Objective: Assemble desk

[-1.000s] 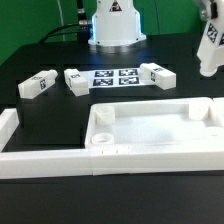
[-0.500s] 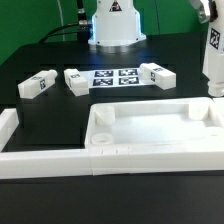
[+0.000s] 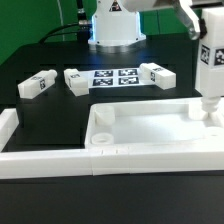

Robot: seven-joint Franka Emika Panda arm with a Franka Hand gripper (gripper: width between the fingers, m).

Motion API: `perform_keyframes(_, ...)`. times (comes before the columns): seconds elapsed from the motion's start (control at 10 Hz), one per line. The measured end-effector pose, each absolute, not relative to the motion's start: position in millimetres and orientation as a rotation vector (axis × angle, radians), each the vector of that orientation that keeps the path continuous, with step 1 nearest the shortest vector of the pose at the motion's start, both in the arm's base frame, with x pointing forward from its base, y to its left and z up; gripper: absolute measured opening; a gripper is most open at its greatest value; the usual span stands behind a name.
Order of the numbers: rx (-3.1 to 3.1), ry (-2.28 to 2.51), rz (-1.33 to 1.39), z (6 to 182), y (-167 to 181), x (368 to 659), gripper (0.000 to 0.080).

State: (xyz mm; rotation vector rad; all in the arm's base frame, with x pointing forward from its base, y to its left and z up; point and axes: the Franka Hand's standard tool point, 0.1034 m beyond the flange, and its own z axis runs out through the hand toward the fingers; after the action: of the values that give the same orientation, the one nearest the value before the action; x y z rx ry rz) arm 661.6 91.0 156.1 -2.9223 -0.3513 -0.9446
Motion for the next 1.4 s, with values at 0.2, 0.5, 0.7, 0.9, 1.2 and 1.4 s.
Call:
perform_keyframes(0.2,-2.919,-0.359,-0.916,144.2,102.2,656.9,0.029)
perform_keyframes(0.5,-2.923,-0.362,-0.899,137.0,102.7,654.7,0.029)
perform_keyframes(0.7,-2.925,-0.362,-0.891,133.2,102.8,653.6,0.029)
perform_keyframes(0.9,-2.928,-0.362,-0.879,127.1,102.9,652.0,0.029)
perform_keyframes(1.2,-2.932,-0.354,-0.888,125.5,96.2,655.2,0.029)
perform_keyframes(1.4,-2.938,-0.35,-0.874,119.0,93.7,653.8,0.029)
